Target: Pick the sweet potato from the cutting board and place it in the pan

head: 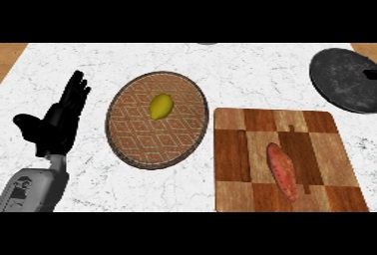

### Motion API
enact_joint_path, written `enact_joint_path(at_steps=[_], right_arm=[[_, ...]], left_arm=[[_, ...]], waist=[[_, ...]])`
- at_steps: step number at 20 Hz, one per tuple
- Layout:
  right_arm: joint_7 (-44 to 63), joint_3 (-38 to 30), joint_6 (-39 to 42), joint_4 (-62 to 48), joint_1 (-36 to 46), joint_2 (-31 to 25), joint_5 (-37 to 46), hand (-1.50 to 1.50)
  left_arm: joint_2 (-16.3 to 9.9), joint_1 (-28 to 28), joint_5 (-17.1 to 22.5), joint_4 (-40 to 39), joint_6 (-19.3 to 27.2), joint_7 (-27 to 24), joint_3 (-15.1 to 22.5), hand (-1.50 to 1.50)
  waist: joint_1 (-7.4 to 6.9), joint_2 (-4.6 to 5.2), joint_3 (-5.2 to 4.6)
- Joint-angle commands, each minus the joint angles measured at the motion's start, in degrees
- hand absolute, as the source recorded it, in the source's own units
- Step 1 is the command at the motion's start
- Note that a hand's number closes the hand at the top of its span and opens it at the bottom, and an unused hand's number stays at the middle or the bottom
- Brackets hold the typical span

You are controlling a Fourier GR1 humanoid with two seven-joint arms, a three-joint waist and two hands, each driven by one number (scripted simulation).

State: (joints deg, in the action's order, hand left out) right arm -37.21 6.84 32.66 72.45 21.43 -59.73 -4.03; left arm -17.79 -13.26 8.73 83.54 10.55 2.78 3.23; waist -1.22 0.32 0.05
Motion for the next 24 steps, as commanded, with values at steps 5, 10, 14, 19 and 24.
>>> enact_joint_path(at_steps=[5,10,14,19,24], right_arm=[[-1.87,1.65,8.49,1.03,9.73,-2.66,2.78,-1.5],[5.43,2.39,8.3,4.59,12.8,1.91,1.76,-1.5],[8.24,6.4,10.5,10.69,9.65,4.03,-0.48,-1.5],[12.01,6.22,10.66,19.01,5.04,4.36,-2.66,-1.5],[14.72,5.51,11.19,19.41,1.33,4.87,3.7,-1.5]], left_arm=[[-0.97,-0.34,0.49,-0.77,-2.06,0.6,-1.93,0.0],[2.57,-0.15,-2.23,-0.94,0.71,-0.31,-0.49,0.0],[2.33,-2.14,-3.21,-2.2,1.13,0.77,-0.6,0.0],[1.46,-0.17,-1.3,-0.47,-1.08,0.37,-2.68,0.0],[1.89,-0.67,-2.9,1.55,-0.74,4.07,-2.22,0.0]], waist=[[0.35,-0.22,-0.07],[0.85,-0.29,-0.08],[1.63,-0.38,-0.09],[1.66,-0.51,-0.08],[1.21,-0.36,-0.04]])
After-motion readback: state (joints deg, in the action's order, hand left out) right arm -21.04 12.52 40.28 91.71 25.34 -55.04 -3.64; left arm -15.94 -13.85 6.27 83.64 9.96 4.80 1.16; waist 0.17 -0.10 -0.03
